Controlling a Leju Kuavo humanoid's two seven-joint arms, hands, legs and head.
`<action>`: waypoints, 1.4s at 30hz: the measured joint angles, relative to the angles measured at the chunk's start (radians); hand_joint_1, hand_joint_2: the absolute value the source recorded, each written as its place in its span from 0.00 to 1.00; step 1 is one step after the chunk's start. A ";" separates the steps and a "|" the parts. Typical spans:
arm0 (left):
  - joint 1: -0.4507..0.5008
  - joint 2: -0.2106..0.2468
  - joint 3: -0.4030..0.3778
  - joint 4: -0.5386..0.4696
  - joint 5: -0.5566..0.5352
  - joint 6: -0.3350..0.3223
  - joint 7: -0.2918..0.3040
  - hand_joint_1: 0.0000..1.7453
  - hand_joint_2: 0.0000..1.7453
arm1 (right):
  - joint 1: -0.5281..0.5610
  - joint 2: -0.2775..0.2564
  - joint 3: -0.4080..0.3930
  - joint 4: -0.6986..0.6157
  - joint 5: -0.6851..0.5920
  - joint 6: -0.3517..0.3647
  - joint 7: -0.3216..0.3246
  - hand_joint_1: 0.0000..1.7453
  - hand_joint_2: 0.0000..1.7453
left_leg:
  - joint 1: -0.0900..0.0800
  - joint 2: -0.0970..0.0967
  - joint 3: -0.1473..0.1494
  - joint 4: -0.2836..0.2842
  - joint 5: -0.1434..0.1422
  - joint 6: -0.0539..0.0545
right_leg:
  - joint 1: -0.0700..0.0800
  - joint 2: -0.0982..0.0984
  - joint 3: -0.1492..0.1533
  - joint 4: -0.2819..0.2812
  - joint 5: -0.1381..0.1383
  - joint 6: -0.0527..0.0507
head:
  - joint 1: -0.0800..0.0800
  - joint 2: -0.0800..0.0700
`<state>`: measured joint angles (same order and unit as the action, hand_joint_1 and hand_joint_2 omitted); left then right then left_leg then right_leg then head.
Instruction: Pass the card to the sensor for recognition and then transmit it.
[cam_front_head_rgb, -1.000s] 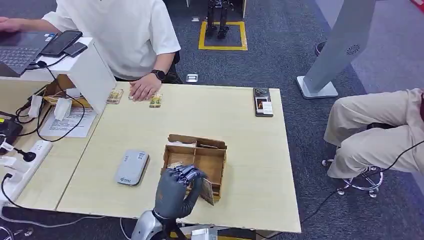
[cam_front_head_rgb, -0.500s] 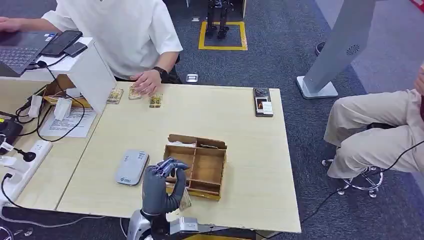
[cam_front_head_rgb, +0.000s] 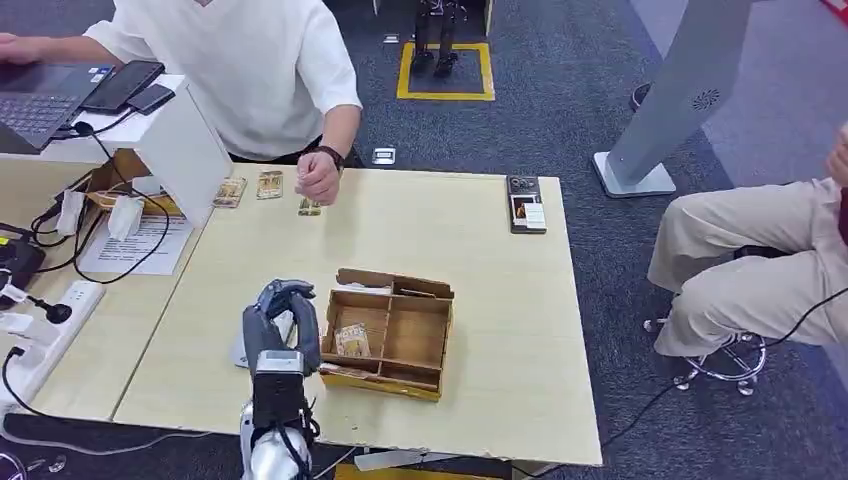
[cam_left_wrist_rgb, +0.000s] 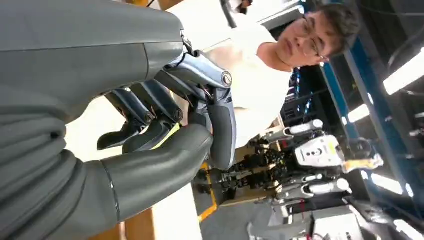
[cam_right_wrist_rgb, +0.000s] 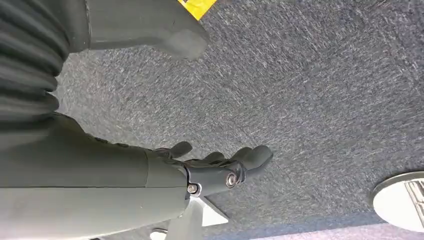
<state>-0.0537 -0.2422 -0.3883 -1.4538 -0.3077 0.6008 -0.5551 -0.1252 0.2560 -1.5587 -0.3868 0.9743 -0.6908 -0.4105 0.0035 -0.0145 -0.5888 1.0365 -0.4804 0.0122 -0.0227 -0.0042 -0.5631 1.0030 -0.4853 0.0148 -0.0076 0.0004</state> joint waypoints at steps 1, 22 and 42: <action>-0.007 -0.001 0.006 0.000 0.024 -0.001 -0.015 1.00 1.00 | 0.000 0.000 0.000 0.000 0.006 0.000 -0.001 0.00 1.00 | 0.000 0.000 0.000 0.000 0.000 0.000 | 0.000 0.000 0.000 0.000 0.000 0.000 | 0.000 0.000; -0.040 0.011 0.048 0.017 -0.046 0.083 -0.103 0.00 1.00 | -0.004 -0.002 0.000 0.003 0.000 0.000 -0.014 0.00 1.00 | 0.000 0.000 0.000 0.000 0.000 0.000 | 0.000 0.000 0.000 0.000 0.000 0.000 | 0.000 0.000; 0.055 0.090 -0.071 -0.243 -0.011 0.032 -0.146 0.00 1.00 | -0.001 -0.002 0.000 -0.002 -0.020 0.000 -0.008 0.00 1.00 | 0.000 0.000 0.000 0.000 0.000 0.000 | 0.000 0.000 0.000 0.000 0.000 0.000 | 0.000 0.000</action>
<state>0.0017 -0.1522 -0.4588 -1.6971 -0.3188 0.6325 -0.7008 -0.1264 0.2537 -1.5587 -0.3883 0.9541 -0.6909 -0.4189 0.0035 -0.0145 -0.5889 1.0365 -0.4806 0.0124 -0.0227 -0.0043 -0.5632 1.0030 -0.4855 0.0149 -0.0076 0.0000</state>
